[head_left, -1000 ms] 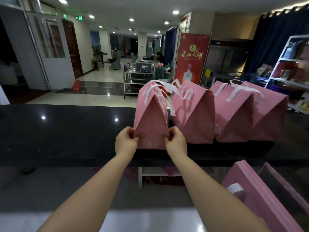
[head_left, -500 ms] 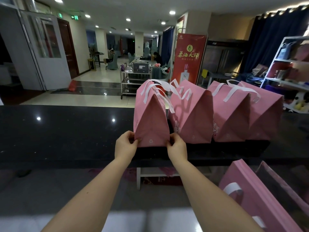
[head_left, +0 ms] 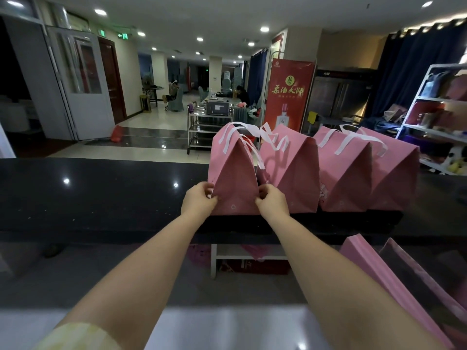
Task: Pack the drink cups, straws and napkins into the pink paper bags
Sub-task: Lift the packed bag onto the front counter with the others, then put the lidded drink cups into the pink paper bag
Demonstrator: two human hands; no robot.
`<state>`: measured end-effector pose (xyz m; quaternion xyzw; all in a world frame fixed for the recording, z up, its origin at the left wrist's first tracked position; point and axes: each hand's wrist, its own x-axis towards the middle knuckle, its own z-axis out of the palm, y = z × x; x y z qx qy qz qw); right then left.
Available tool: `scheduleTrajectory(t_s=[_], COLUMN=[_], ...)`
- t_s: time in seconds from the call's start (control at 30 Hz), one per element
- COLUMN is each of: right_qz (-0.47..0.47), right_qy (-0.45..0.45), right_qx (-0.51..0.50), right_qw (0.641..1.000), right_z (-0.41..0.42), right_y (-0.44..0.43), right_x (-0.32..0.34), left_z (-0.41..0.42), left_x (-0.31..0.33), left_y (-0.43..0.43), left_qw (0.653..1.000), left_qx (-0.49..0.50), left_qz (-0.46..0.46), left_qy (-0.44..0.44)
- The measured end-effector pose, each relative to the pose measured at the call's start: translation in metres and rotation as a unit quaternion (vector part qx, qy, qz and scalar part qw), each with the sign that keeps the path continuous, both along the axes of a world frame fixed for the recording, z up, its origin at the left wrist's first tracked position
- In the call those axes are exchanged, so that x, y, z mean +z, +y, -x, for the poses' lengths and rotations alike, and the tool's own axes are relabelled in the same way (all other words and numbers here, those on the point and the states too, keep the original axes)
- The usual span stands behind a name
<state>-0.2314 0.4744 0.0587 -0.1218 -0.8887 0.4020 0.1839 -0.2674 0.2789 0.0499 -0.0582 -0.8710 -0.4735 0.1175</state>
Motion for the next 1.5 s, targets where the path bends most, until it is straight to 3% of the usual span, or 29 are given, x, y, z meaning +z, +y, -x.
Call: scheduleTrajectory(t_s=[0.13,0.47,0.57,0.7,0.8,1.07,1.5], right_qz=[-0.020,-0.039,-0.046,-0.113,-0.167,-0.292,-0.333], right_qy=[0.021,0.030,0.066,0.106,0.116,0.113,0.014], right_qx=[-0.005,-0.031,-0.005,0.044,0.081,0.057,-0.070], right_qw=[1.000,0.998,0.997,0.987,0.976,0.948,0.940], right_z=[0.011,0.011,0.001,-0.009,-0.018,-0.078,-0.200], right_y=[-0.006,-0.002,0.001,0.014,0.030,0.089,0.211], right_x=[0.022,0.014,0.023,0.050,0.075,0.103,0.099], left_z=[0.007,0.000,-0.010,-0.020,-0.027,-0.049,-0.107], left_x=[0.029,0.023,0.026,0.042,0.065,0.096,0.089], left_y=[0.016,0.018,0.016,0.018,0.034,0.102,0.221], left_qw=[1.000,0.998,0.992,0.952,0.929,0.901,0.886], left_qx=[0.012,0.033,0.028,0.007,-0.040,-0.115,-0.206], left_qz=[0.012,0.031,0.036,0.095,0.144,0.245,0.262], left_qy=[0.020,0.035,0.118,0.291,0.337,0.339,0.321])
